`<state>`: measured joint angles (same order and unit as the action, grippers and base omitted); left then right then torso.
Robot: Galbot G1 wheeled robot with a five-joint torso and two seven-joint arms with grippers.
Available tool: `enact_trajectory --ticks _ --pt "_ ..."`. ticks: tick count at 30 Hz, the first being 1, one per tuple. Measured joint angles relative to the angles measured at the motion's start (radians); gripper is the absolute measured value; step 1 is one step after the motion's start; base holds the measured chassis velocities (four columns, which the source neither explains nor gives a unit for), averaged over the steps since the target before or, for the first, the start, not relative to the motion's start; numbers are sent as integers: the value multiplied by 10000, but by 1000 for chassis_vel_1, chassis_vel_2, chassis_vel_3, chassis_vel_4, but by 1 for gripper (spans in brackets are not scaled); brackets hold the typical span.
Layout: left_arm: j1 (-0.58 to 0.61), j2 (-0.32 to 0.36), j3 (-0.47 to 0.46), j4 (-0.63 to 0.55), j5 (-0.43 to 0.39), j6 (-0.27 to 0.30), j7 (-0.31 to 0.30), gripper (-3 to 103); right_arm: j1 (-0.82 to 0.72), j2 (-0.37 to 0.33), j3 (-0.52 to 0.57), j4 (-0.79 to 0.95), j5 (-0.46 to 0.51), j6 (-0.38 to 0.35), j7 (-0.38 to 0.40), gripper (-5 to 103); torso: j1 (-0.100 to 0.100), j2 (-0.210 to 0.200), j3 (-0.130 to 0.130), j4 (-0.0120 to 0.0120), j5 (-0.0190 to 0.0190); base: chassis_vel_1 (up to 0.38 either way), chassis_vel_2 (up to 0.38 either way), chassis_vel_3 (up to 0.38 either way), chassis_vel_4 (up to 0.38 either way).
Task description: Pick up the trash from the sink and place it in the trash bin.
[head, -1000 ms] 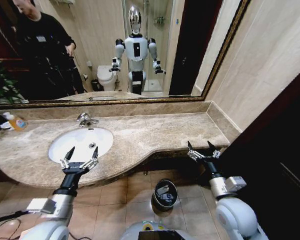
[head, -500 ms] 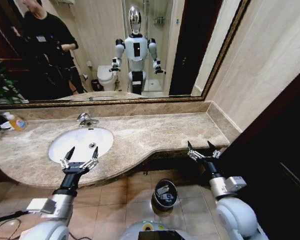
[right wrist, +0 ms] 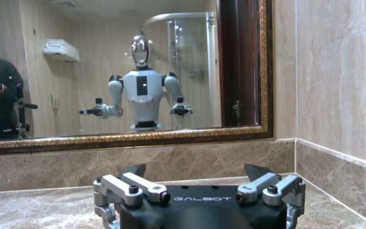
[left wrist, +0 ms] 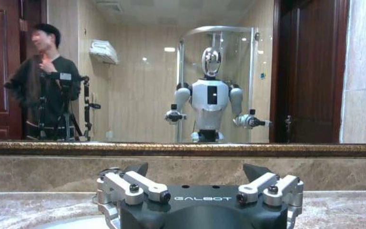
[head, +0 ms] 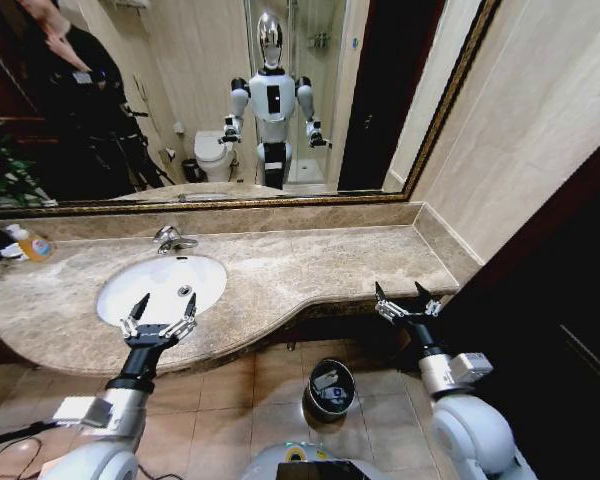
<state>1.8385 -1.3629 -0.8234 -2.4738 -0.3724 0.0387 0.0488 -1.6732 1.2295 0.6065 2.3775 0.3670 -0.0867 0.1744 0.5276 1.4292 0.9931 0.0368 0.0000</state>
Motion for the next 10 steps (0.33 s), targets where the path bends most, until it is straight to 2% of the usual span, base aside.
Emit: enact_trajectory --ticks 10 --pt "0 -1 0 0 0 0 0 100 0 0 0 0 0 0 0 100 0 0 0 0 0 0 0 0 0"
